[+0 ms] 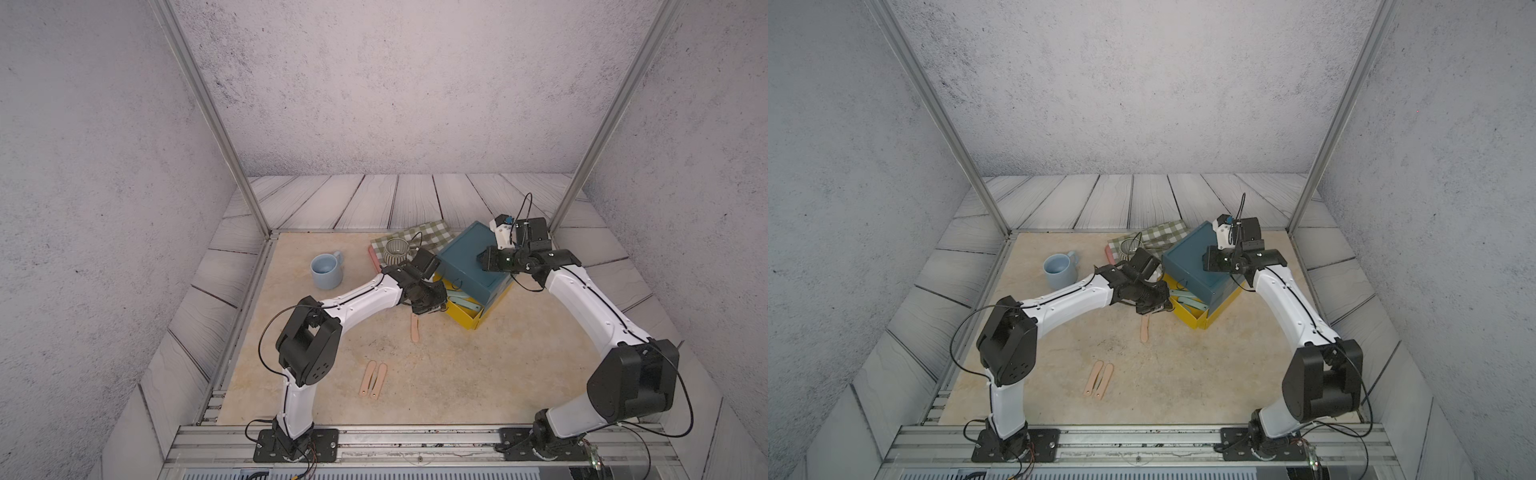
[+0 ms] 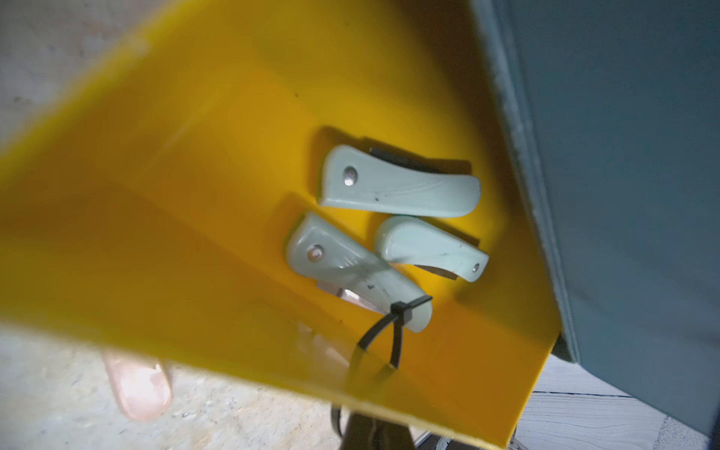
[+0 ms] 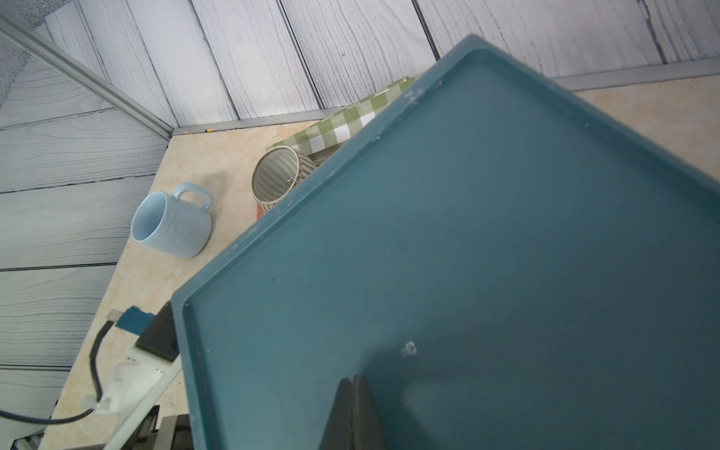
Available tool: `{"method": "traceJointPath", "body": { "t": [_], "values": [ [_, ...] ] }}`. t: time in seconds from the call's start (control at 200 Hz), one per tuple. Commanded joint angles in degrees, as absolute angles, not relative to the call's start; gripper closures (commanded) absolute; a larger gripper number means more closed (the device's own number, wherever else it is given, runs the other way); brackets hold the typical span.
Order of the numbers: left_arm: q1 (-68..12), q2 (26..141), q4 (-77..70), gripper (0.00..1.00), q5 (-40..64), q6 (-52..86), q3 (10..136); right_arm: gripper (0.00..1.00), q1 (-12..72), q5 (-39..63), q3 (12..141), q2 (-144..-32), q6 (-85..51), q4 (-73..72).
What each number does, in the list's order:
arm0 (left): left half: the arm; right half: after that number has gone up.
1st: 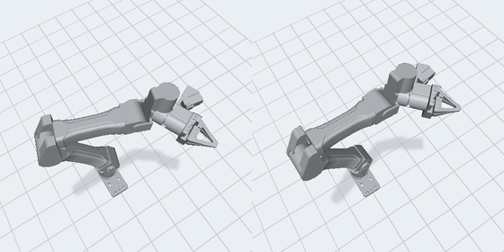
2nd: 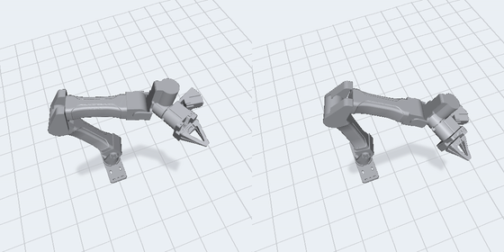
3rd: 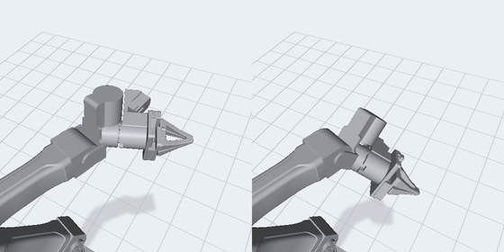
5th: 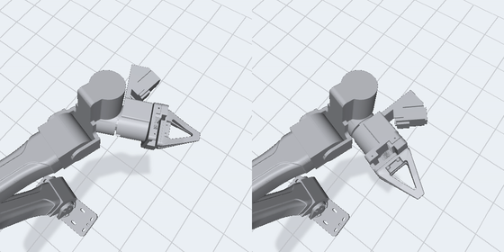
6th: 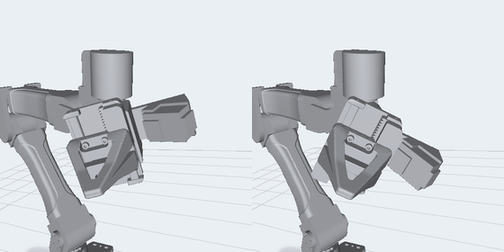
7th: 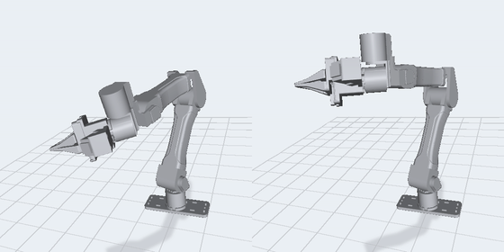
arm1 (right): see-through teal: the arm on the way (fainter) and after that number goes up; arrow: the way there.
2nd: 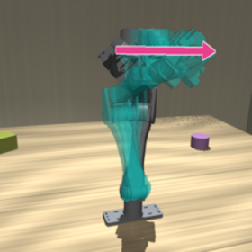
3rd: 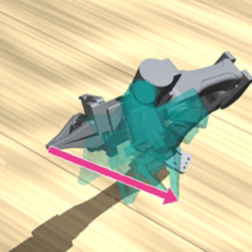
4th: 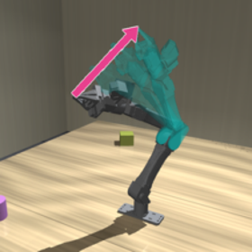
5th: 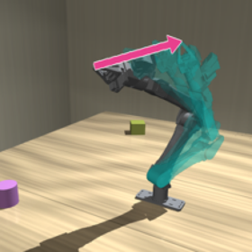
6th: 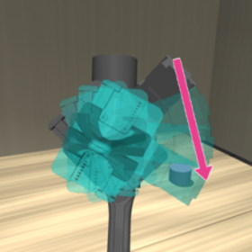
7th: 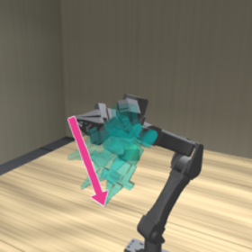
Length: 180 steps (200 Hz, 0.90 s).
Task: Place the fruit knives into the drawer by color
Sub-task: Close the drawer in the storage box.
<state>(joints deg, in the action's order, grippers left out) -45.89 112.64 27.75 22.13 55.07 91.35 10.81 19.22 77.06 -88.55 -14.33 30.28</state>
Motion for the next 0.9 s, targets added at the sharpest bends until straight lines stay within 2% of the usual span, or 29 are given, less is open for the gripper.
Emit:
{"method": "traceJointPath", "body": {
  "t": [0.0,0.896],
  "values": [
    [-46.16,114.49,26.13,1.0,23.1,54.92,93.4,1.0,11.01,15.18,69.06,-96.58,-13.57,54.14],
    [-46.18,121.29,22.03,1.0,23.53,55.63,104.5,1.0,11.0,14.68,68.38,-96.02,-13.62,54.48]
  ]
}}
